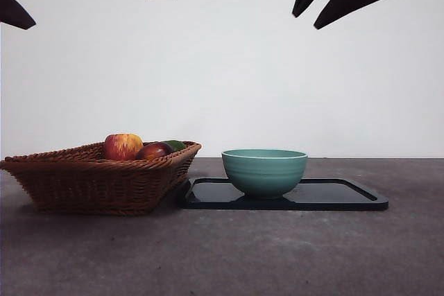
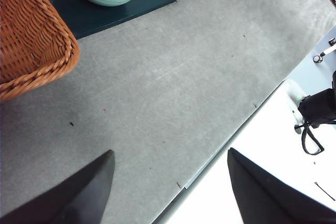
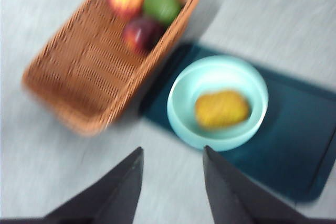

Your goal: Pick up the wifruite, put it on the bowl, pick up the plate, put it on desk

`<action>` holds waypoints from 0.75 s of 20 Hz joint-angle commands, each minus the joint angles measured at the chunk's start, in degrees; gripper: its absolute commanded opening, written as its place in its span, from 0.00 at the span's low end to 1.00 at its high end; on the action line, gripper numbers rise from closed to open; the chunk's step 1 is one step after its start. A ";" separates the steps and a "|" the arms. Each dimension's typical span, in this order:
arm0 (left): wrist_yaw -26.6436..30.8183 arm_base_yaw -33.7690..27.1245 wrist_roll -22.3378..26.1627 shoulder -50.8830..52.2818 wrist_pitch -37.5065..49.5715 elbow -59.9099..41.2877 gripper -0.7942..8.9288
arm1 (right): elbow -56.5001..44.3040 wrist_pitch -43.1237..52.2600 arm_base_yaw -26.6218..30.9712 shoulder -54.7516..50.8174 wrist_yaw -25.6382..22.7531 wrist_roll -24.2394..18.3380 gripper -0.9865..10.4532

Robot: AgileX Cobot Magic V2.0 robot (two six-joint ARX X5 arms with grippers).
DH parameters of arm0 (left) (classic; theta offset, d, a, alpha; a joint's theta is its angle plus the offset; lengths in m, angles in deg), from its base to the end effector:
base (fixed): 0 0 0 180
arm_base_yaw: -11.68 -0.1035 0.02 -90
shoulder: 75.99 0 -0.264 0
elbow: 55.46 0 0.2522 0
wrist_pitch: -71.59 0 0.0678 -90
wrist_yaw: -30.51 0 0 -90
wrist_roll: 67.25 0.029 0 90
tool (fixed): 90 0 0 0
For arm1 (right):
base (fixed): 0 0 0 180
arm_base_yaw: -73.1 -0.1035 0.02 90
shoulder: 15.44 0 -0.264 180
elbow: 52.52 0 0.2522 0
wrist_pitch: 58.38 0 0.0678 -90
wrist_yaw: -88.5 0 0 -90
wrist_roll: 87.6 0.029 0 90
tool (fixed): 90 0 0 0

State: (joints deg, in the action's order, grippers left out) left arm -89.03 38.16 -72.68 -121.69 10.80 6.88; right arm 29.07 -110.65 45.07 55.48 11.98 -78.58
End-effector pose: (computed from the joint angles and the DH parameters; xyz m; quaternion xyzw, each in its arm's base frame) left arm 0.1225 -0.0770 0.2999 -0.0488 0.3959 -0.4169 0.8168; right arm 0.2204 0.1250 0.3360 0.0239 0.3772 0.3026 0.8750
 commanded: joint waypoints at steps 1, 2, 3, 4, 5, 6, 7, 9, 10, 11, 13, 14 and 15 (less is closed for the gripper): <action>-0.15 0.26 0.70 -0.31 0.31 0.42 0.44 | 0.74 -2.54 -1.44 -1.90 0.02 -2.01 0.25; -0.15 0.26 0.70 -0.28 0.31 0.42 0.44 | 0.52 -3.37 -1.86 -3.28 0.00 -2.01 0.25; -0.15 0.26 0.70 -0.31 0.31 0.42 0.44 | 0.28 -3.82 -2.08 -4.61 0.02 -2.01 0.25; -0.15 0.26 0.70 -0.31 0.31 0.42 0.44 | -0.20 -4.11 -2.29 -6.08 0.04 -2.01 0.25; -0.15 0.26 0.70 -0.31 0.31 0.42 0.44 | -1.01 -4.13 -2.49 -7.58 0.04 -2.01 0.25; -0.15 0.26 0.70 -0.28 0.33 0.42 0.44 | -2.19 -4.04 -2.69 -9.14 0.09 -2.01 0.25; -0.15 0.26 0.70 -0.31 0.33 0.42 0.44 | -3.65 -4.00 -2.95 -10.56 0.07 -2.01 0.25; -0.13 0.26 0.72 -0.31 0.33 0.42 0.44 | -7.32 -3.43 -3.02 -13.40 0.17 -2.01 0.25; -0.15 0.26 0.72 -0.31 0.33 0.42 0.44 | -9.60 -2.78 -3.02 -14.93 0.17 -2.01 0.25; -0.15 0.26 0.70 -0.31 0.33 0.42 0.44 | -11.56 -2.14 -3.02 -16.28 0.17 -1.99 0.25; -0.13 0.26 0.72 -0.28 0.31 0.42 0.44 | -15.67 -0.96 -3.02 -19.30 0.31 -1.90 0.24; -0.15 0.26 0.72 -0.31 0.31 0.42 0.44 | -17.38 -0.83 -3.02 -20.63 0.81 -1.95 0.25; -0.15 0.26 0.72 -0.31 0.31 0.42 0.44 | -18.45 -0.83 -3.02 -21.55 2.08 -2.01 0.24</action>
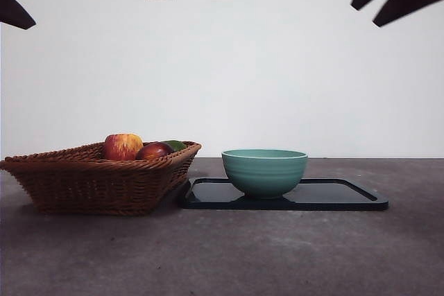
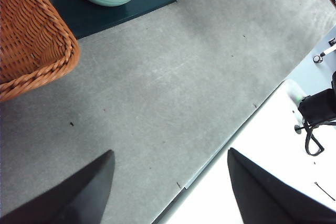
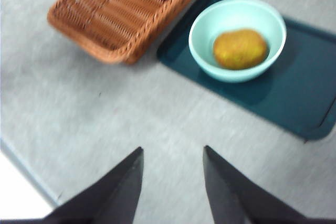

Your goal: Pick up the wifruite, put it on the bowl, pick up the plate, put it on desk

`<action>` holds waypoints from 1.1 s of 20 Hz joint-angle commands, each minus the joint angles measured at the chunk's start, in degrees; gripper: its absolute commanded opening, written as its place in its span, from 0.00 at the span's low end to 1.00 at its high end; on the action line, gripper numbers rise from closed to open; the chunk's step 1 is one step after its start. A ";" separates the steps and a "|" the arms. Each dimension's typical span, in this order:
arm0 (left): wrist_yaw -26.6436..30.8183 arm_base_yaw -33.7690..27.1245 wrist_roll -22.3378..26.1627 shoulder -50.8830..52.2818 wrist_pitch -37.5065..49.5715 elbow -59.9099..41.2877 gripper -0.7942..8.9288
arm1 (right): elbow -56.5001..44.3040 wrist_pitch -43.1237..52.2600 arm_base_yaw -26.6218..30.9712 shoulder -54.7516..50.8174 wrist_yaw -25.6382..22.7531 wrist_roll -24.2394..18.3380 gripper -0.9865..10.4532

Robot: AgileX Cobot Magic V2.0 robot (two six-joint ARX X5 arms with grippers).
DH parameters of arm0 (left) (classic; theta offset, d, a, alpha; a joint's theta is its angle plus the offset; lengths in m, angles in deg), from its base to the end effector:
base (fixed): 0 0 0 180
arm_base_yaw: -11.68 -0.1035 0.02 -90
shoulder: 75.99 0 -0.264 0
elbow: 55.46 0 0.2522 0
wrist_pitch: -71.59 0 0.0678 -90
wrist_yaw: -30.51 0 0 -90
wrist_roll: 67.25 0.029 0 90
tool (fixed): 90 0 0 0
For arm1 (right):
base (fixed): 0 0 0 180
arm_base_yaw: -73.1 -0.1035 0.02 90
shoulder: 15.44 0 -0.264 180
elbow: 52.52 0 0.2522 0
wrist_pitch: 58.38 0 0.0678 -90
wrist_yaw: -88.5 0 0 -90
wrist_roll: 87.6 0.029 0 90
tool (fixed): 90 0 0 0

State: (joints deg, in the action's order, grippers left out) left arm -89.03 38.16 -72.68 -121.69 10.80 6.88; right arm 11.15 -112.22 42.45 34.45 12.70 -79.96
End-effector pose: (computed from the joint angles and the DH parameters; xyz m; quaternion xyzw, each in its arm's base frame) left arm 0.1225 -0.0770 0.2999 -0.0488 0.3959 -0.4169 0.8168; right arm 0.1411 0.0919 0.3038 0.0090 0.3621 0.3350 0.8698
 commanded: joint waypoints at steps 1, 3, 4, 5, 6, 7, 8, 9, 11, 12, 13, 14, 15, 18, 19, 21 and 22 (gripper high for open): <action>-0.15 0.26 0.92 -0.28 0.31 0.42 0.44 | -1.38 0.70 -0.39 -1.40 3.26 -0.63 0.25; -0.15 0.26 1.25 -0.31 0.33 0.42 0.44 | -1.66 0.42 -0.39 -2.16 5.57 -0.59 0.25; -0.15 0.26 1.57 -0.31 0.33 0.42 0.44 | -1.66 0.39 -0.39 -2.25 5.84 -0.59 0.25; -0.15 0.26 1.57 -0.31 0.33 0.42 0.44 | -1.66 0.33 -0.39 -2.32 5.79 -0.57 0.25; -0.15 0.26 1.57 -0.31 0.31 0.42 0.44 | -1.66 0.28 -0.39 -2.32 5.79 -0.55 0.24; -0.15 0.26 1.60 -0.31 0.31 0.42 0.44 | -1.66 0.13 -0.39 -2.43 5.79 -0.55 0.25; -0.15 0.26 1.75 -0.31 0.31 0.42 0.44 | -1.66 -0.02 -0.39 -2.45 5.79 -0.55 0.25; -0.15 0.26 1.77 -0.31 0.33 0.42 0.44 | -1.66 -0.28 -0.39 -2.45 5.77 -0.57 0.25; -0.15 0.26 1.75 -0.31 0.33 0.42 0.44 | -1.66 -0.46 -0.39 -2.45 5.75 -0.57 0.25; -0.15 0.26 1.75 -0.31 0.33 0.42 0.44 | -1.66 -0.44 -0.39 -2.45 5.75 -0.57 0.25; -0.15 0.26 1.75 -0.31 0.33 0.42 0.44 | -1.66 -0.44 -0.39 -2.45 5.75 -0.57 0.25; -0.15 0.26 1.75 -0.31 0.33 0.42 0.44 | -1.66 -0.44 -0.39 -2.45 5.75 -0.57 0.25; -0.15 0.26 1.75 -0.31 0.33 0.42 0.44 | -1.66 -0.44 -0.39 -2.45 5.75 -0.57 0.25; -0.15 0.26 1.75 -0.31 0.37 0.42 0.44 | -1.66 -0.46 -0.39 -2.45 5.77 -0.57 0.25; -0.15 0.26 1.75 -0.31 0.76 0.42 0.44 | -1.66 -0.46 -0.39 -2.45 5.77 -0.55 0.25; -0.15 0.28 1.18 -0.44 3.41 0.46 0.44 | -1.66 -0.44 -0.39 -2.45 5.75 -0.57 0.24; -0.15 0.28 0.35 -0.81 5.14 0.59 0.44 | -1.66 -0.42 -0.39 -2.45 5.75 -0.57 0.24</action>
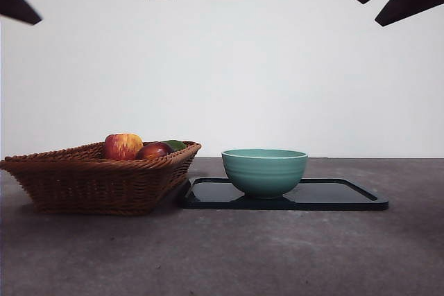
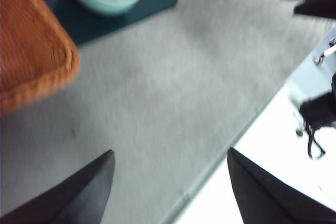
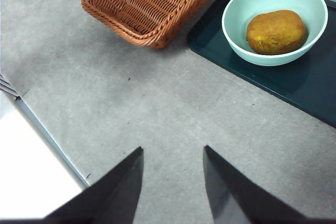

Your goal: Pick up the wifruite, put it on the bowl, pick up the plate, put it on desk

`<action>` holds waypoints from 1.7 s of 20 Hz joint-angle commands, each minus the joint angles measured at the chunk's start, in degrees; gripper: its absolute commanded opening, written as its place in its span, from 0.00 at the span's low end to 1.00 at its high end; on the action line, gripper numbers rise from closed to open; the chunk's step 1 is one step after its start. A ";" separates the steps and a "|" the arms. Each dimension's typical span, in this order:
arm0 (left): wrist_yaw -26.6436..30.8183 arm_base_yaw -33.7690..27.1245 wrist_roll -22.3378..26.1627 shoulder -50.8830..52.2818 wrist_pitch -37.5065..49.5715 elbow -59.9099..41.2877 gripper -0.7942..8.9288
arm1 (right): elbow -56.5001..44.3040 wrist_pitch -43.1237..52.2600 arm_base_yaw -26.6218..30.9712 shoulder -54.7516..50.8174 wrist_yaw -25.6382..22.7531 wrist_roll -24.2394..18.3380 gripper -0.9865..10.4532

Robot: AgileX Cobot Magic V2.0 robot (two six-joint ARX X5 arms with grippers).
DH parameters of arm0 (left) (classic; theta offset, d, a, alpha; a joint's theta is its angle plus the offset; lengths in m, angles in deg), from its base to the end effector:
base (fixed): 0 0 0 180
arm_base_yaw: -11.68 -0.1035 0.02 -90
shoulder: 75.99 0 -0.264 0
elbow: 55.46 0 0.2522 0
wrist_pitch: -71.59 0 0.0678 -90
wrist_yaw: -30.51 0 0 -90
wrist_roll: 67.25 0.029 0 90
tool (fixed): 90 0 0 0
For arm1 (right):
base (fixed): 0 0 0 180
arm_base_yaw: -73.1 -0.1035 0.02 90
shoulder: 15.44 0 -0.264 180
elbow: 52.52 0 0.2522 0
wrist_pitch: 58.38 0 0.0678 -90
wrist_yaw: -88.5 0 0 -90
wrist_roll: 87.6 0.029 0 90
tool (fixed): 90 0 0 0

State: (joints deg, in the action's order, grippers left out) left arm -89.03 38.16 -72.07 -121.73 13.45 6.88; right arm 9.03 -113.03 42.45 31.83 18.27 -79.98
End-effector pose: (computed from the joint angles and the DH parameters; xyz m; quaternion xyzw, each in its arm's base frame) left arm 0.1253 -0.0784 0.3029 -0.0442 0.3726 -0.4238 0.8244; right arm 0.1307 0.0888 0.2980 0.0238 0.3693 0.3761 0.8495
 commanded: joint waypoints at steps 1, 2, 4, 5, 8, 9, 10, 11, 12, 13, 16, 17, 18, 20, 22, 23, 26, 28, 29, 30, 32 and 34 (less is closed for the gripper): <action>-0.15 0.28 -1.31 -1.38 4.15 0.74 0.44 | 0.46 0.39 -0.39 0.17 0.17 -0.55 0.24; -0.13 0.26 -1.77 -2.56 5.60 1.09 0.44 | 0.46 0.39 -0.39 0.17 0.20 -0.55 0.25; -0.11 0.26 -1.88 -6.21 7.13 2.80 0.44 | 0.46 0.35 -0.39 0.17 0.22 -0.55 0.25; -0.11 0.26 -1.79 -8.57 7.45 4.20 0.44 | 0.46 0.31 -0.39 0.17 0.24 -0.52 0.25; -0.09 0.26 -0.96 -16.63 10.14 9.86 0.44 | 0.46 0.09 -0.39 0.07 0.48 -0.48 0.25; -0.09 0.26 -0.13 -19.74 10.16 12.61 0.44 | 0.46 0.04 -0.39 -0.15 1.16 -0.33 0.25; -0.09 0.28 0.44 -22.97 10.10 15.63 0.44 | 0.48 -0.02 -0.39 -0.35 1.95 -0.11 0.25; -0.09 0.35 1.46 -26.32 9.68 18.84 0.44 | 0.48 -0.22 -0.39 -0.87 2.78 0.11 0.25; -0.09 0.57 2.56 -29.77 9.25 22.23 0.44 | 0.50 -0.44 -0.39 -1.49 2.78 0.52 0.25; -0.07 0.81 3.02 -33.22 9.20 25.49 0.44 | 0.50 -0.85 -0.39 -2.19 2.78 0.79 0.25; -0.07 1.40 4.31 -43.21 9.25 34.75 0.44 | 0.52 -3.08 -0.39 -5.33 2.78 1.07 0.25; -0.07 1.81 4.70 -46.38 9.27 37.46 0.44 | 0.52 -4.17 -0.37 -6.62 2.75 1.42 0.25; -0.07 2.27 5.27 -49.48 9.27 39.95 0.44 | 0.52 -4.92 -0.33 -7.61 2.73 1.70 0.25; 0.52 3.10 6.19 -55.06 9.27 44.28 0.44 | 0.52 -6.25 -0.33 -9.99 2.73 2.75 0.25; 2.16 4.20 7.63 -60.13 9.27 48.06 0.44 | 0.52 -7.10 -0.33 -11.87 2.71 3.45 0.25; 2.80 4.76 8.24 -62.27 9.25 49.75 0.44 | 0.52 -7.37 -0.33 -12.59 2.71 4.07 0.25; 6.08 6.40 11.08 -67.89 9.31 54.01 0.44 | 0.52 -8.76 -0.33 -14.21 2.71 5.09 0.25; 9.09 7.56 13.94 -70.88 9.01 56.00 0.44 | 0.52 -10.51 -0.33 -14.53 2.71 5.22 0.25; 10.25 8.09 15.30 -72.17 9.31 56.48 0.44 | 0.52 -11.26 -0.33 -14.56 2.71 5.22 0.25; 11.32 8.59 16.83 -73.22 9.51 56.70 0.44 | 0.52 -12.13 -0.33 -14.53 2.69 5.22 0.25; 13.68 9.62 19.67 -74.99 9.62 56.70 0.44 | 0.52 -12.92 -0.33 -14.53 2.67 5.22 0.25; 15.19 10.47 21.88 -76.46 9.66 56.70 0.44 | 0.52 -13.16 -0.33 -14.56 2.64 5.22 0.25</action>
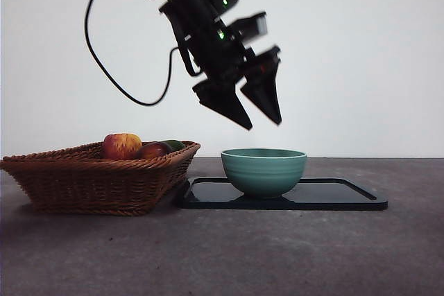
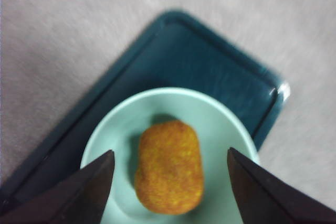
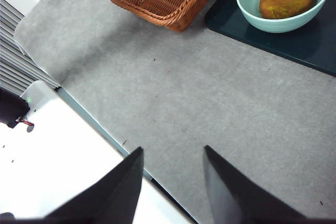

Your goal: Pick up the wifruite, put it on the bowl, pick up the plate, put it on desk

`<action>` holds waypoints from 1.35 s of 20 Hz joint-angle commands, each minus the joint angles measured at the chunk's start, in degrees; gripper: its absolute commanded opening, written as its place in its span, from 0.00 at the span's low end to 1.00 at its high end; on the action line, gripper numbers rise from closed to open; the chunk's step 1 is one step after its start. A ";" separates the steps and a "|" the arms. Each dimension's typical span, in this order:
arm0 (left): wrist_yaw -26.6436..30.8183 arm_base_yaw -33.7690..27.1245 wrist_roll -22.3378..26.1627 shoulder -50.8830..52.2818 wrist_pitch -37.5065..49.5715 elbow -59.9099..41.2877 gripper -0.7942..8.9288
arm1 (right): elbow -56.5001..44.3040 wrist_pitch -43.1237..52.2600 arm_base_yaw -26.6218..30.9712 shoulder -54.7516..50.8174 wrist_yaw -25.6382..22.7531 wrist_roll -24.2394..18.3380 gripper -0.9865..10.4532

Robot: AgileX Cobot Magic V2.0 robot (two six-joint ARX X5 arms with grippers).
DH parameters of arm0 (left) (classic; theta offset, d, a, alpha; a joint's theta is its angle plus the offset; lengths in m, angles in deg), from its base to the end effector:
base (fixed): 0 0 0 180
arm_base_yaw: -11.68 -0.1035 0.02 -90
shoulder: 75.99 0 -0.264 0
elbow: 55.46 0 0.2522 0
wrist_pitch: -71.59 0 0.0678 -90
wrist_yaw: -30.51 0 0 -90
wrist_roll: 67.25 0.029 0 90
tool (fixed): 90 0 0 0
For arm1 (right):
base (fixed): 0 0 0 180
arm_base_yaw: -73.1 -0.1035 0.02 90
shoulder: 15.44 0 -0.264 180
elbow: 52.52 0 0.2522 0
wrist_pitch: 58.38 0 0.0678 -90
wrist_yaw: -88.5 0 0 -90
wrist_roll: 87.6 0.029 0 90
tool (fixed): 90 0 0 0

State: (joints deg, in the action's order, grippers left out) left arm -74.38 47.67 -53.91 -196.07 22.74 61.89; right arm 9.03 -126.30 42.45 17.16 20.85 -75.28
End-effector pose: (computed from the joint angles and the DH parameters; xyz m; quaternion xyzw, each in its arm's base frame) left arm 0.3709 -0.2786 0.2449 0.1736 0.3799 -0.4338 0.7983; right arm 0.0734 0.0563 0.3083 0.0665 0.3759 0.3825 0.8414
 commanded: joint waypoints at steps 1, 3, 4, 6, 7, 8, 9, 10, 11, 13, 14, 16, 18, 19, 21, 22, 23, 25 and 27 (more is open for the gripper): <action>0.52 1.25 4.37 -2.75 0.39 1.68 0.44 | 0.52 0.04 -0.33 0.13 0.07 0.52 0.25; 1.09 1.73 5.35 -4.02 0.46 1.68 0.44 | 0.52 0.02 -0.33 0.11 0.09 0.55 0.25; 1.68 1.81 5.53 -4.74 0.42 1.68 0.44 | 0.52 -0.13 -0.33 0.11 0.09 0.57 0.25; 1.81 1.92 5.66 -5.77 0.42 1.68 0.44 | 0.52 -0.66 -0.35 0.11 0.11 0.59 0.25; 1.81 1.92 5.77 -6.16 0.48 1.68 0.44 | 0.52 -0.94 -0.33 0.11 0.09 0.59 0.25; 1.81 1.92 5.97 -6.49 0.50 1.68 0.44 | 0.52 -1.44 -0.35 0.11 0.09 0.57 0.25; 1.81 1.92 6.01 -6.73 0.48 1.68 0.44 | 0.52 -1.66 -0.33 0.11 0.09 0.57 0.25; 1.81 1.92 6.21 -7.08 0.50 1.68 0.44 | 0.52 -1.68 -0.35 0.11 0.09 0.57 0.25; 1.81 1.92 6.21 -7.30 0.52 1.68 0.44 | 0.52 -1.68 -0.33 0.11 0.09 0.57 0.25; 1.81 1.95 6.86 -7.76 0.50 1.68 0.44 | 0.52 -1.68 -0.35 0.11 0.09 0.57 0.25; 1.81 1.97 6.99 -7.85 0.50 1.68 0.44 | 0.52 -1.68 -0.33 0.11 0.09 0.57 0.25; 1.81 1.97 7.04 -8.00 0.59 1.68 0.43 | 0.52 -1.66 -0.33 0.11 0.09 0.57 0.25; 1.88 1.97 7.04 -8.02 0.59 1.68 0.42 | 0.52 -1.64 -0.35 0.11 0.09 0.55 0.25; 1.92 1.97 7.23 -8.02 0.57 1.68 0.40 | 0.52 -1.64 -0.33 0.11 0.09 0.55 0.25; 2.82 1.97 7.67 -8.04 0.42 1.68 0.36 | 0.52 -1.64 -0.33 0.11 0.09 0.55 0.24; 3.19 1.97 7.67 -8.04 0.39 1.68 0.35 | 0.52 -1.64 -0.33 0.11 0.09 0.55 0.25; 3.30 1.97 7.67 -8.04 0.35 1.68 0.33 | 0.52 -1.64 -0.33 0.11 0.09 0.55 0.25; 3.30 1.97 7.67 -8.04 0.37 1.68 0.25 | 0.52 -1.64 -0.33 0.11 -0.11 0.50 0.25; 3.30 1.97 7.67 -8.04 0.39 1.68 0.24 | 0.52 -1.64 -0.33 0.11 -0.33 0.37 0.24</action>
State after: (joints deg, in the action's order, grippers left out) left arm -71.35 49.09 -46.98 -202.16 22.96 62.00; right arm 9.03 -128.37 42.45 17.16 20.76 -75.17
